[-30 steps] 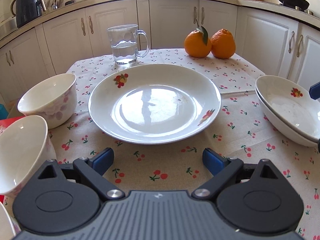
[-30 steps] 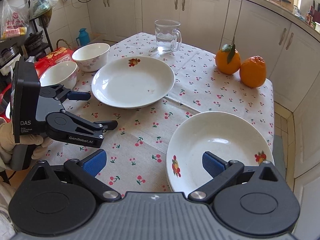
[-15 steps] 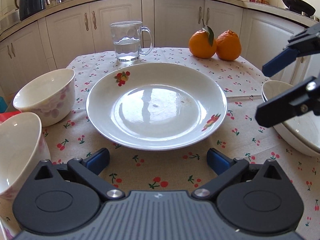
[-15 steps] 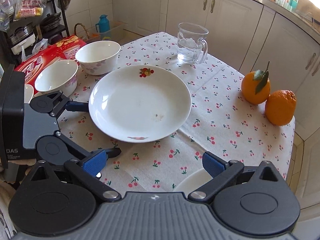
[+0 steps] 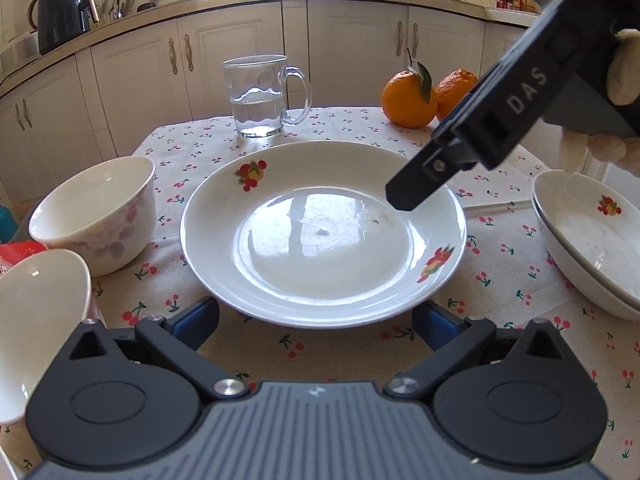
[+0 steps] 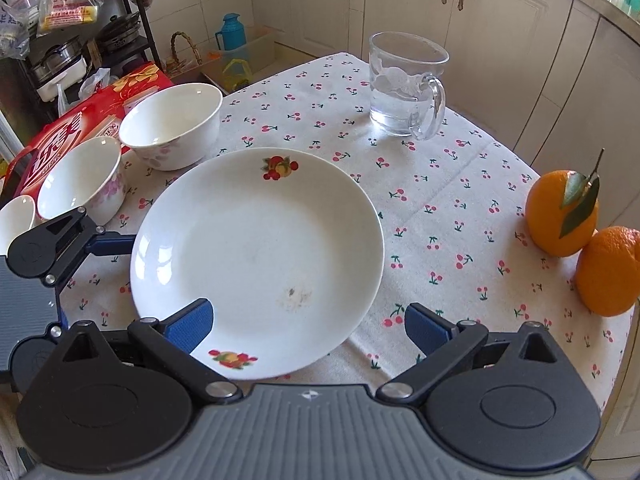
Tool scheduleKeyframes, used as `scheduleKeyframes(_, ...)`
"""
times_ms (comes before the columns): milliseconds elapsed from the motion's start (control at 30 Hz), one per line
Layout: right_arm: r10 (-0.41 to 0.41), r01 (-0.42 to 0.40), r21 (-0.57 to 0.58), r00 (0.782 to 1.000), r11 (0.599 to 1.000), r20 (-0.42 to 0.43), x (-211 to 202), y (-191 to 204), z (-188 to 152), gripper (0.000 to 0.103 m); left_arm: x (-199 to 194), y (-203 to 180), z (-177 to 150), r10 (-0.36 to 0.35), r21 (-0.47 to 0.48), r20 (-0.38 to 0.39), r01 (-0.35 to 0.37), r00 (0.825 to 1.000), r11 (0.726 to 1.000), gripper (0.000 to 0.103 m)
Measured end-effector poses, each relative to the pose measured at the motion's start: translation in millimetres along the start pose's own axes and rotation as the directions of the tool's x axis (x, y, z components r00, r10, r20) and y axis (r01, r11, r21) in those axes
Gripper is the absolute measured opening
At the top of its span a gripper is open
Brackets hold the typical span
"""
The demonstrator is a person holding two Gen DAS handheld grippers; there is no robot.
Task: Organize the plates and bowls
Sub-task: 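Move the right tool to the rim of the remaining fruit-decal white plate, then close the right tool on the plate rim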
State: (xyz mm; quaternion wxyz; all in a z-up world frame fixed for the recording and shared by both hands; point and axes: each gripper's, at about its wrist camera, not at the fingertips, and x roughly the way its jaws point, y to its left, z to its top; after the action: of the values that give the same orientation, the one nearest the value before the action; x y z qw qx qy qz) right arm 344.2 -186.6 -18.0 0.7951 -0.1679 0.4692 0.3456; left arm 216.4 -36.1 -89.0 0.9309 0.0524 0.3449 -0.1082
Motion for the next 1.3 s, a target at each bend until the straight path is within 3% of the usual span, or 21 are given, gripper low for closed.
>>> scheduleKeyframes(367, 0.080, -0.081, -0.048, 0.997, 0.996, -0.015, 39, -21, 37, 0.102, 4, 2, 2, -0.039, -0.007, -0.010, 0.039, 0.999, 0.999, 0.093)
scheduleKeyframes(533, 0.128, -0.129, -0.047, 0.991, 0.991, -0.027, 55, -28, 46, 0.090, 5, 2, 2, -0.038, -0.006, -0.012, 0.038, 0.999, 0.999, 0.089)
scheduleKeyframes(833, 0.214, -0.216, -0.047, 0.976, 0.975, -0.033, 68, -38, 53, 0.078, 5, 2, 3, -0.038, 0.000, -0.013, 0.038, 0.999, 0.999, 0.089)
scheduleKeyframes(1300, 0.294, -0.294, -0.026, 0.955, 0.955, -0.031, 72, -44, 57, 0.077, 4, 4, 3, -0.044, 0.020, -0.018, 0.044, 0.999, 0.999, 0.088)
